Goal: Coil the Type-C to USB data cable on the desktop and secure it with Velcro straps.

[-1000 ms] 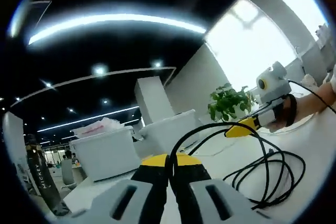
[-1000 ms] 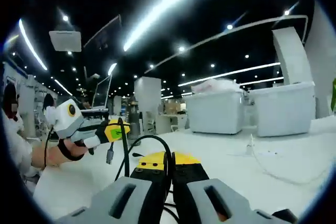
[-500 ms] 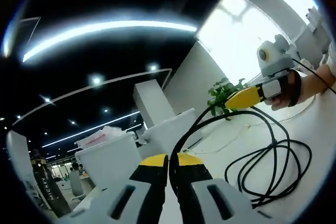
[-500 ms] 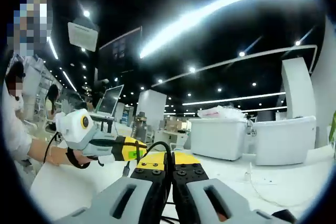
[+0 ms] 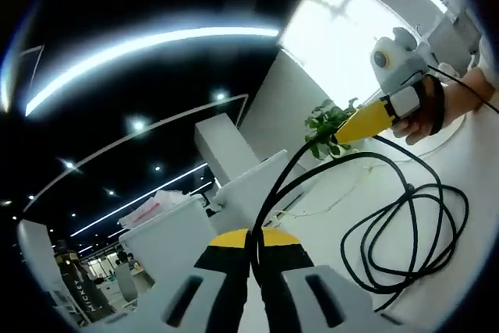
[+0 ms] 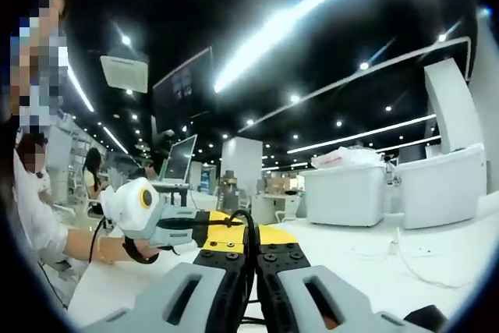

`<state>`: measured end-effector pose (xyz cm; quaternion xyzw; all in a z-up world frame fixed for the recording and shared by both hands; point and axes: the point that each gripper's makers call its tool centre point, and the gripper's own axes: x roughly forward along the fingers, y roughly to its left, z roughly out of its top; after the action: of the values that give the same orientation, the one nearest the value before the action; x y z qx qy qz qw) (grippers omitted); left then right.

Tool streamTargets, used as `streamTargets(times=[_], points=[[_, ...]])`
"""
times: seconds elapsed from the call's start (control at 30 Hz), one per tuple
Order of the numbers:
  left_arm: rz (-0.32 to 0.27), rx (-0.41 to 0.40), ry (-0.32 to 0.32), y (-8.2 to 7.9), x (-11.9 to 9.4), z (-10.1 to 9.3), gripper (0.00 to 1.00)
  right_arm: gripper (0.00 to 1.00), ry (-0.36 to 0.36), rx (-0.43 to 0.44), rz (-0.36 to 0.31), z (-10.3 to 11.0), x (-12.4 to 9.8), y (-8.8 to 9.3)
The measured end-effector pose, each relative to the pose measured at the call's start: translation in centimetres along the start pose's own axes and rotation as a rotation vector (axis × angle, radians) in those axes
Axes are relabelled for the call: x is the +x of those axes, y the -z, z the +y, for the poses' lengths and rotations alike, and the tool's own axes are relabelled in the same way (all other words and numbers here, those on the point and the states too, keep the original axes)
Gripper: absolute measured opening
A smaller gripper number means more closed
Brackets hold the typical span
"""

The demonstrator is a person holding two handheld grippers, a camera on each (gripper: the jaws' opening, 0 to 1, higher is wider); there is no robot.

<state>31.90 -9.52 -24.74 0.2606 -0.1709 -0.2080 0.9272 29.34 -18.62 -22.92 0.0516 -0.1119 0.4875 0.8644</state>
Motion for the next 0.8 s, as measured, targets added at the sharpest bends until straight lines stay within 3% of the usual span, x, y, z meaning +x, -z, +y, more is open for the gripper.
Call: streamTargets(times=[0.07, 0.13, 0.2, 0.27, 0.33, 0.47, 0.6, 0.73, 0.8], points=[[0.001, -0.008, -0.001, 0.1, 0.0, 0.0, 0.04, 0.04, 0.002, 0.001, -0.001, 0.0, 0.0, 0.0], [0.005, -0.013, -0.005, 0.1, 0.0, 0.1, 0.04, 0.05, 0.006, 0.004, -0.045, -0.7, 0.0, -1.1], [0.021, -0.007, -0.016, 0.2, -0.1, 0.4, 0.04, 0.13, 0.019, 0.075, -0.135, -1.6, -0.5, -3.2], [0.018, -0.019, -0.038, 0.1, -0.3, 1.1, 0.05, 0.15, 0.079, 0.153, -0.144, -3.8, -1.2, -3.9], [0.003, -0.048, -0.066, -0.2, -0.5, 1.9, 0.05, 0.15, 0.123, 0.160, -0.071, -5.6, -1.6, -2.6], [-0.055, -0.113, -0.113, -1.2, -1.0, 3.0, 0.06, 0.19, 0.210, 0.144, 0.176, -7.3, -1.5, 3.7], [-0.071, -0.128, -0.137, -1.6, -1.4, 4.0, 0.06, 0.25, 0.178, 0.171, 0.371, -7.0, -1.4, 8.8], [-0.073, -0.149, -0.162, -1.7, -1.6, 4.7, 0.06, 0.24, 0.059, 0.199, 0.475, -4.0, -1.4, 11.4], [-0.081, -0.171, -0.168, -1.8, -1.7, 5.0, 0.06, 0.10, 0.096, 0.138, 0.529, -4.2, -1.6, 12.3]])
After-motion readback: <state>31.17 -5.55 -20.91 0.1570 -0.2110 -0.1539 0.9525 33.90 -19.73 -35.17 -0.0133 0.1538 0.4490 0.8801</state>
